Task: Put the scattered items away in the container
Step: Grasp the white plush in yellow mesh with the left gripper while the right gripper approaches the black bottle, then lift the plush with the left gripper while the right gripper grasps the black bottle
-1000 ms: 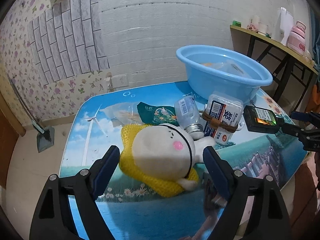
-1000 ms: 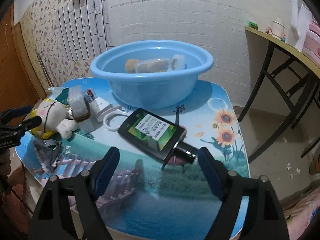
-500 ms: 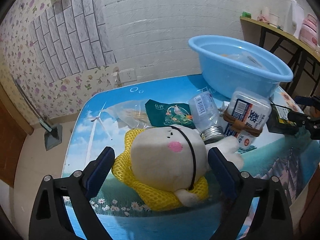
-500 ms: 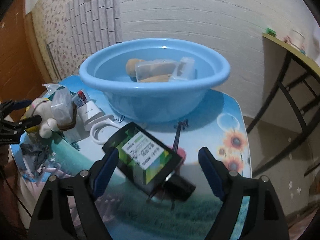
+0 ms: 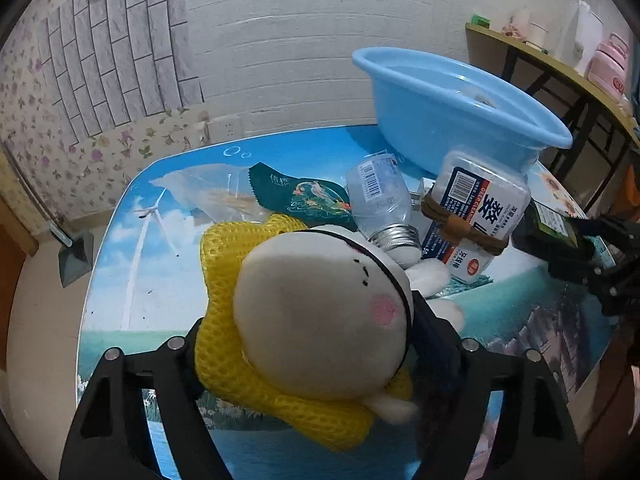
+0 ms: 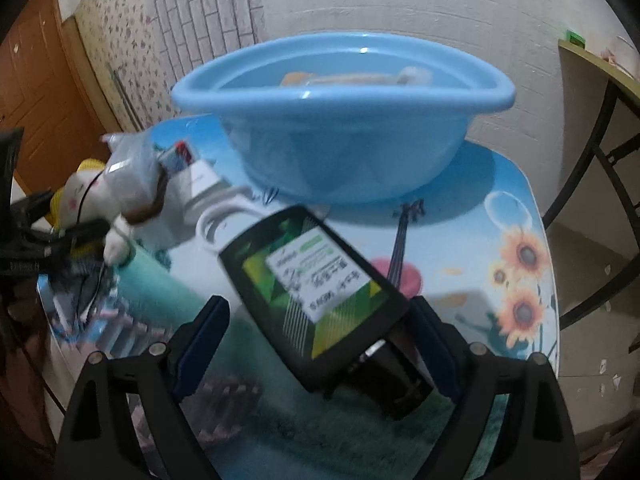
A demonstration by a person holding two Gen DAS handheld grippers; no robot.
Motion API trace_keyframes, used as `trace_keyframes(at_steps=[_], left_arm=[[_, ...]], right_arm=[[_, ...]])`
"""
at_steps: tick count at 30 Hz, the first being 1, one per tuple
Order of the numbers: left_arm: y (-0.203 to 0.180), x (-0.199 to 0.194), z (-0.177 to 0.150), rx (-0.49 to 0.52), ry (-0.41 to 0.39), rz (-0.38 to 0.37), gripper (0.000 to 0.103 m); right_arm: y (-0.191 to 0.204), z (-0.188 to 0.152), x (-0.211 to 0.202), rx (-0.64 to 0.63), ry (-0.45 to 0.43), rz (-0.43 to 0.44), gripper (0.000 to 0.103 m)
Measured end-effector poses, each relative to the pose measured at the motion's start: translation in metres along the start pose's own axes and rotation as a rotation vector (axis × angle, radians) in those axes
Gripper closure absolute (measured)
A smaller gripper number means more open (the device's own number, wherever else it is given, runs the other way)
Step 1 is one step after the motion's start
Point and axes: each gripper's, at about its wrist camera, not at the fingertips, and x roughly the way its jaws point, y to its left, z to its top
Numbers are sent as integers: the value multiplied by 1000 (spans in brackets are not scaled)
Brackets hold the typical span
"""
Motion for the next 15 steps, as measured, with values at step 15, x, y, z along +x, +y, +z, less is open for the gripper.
trace_keyframes(at_steps=[15], left_arm=[[16, -41, -11, -48, -77, 1, 29]], right_arm=[[33, -26, -10, 0, 6, -108, 25]])
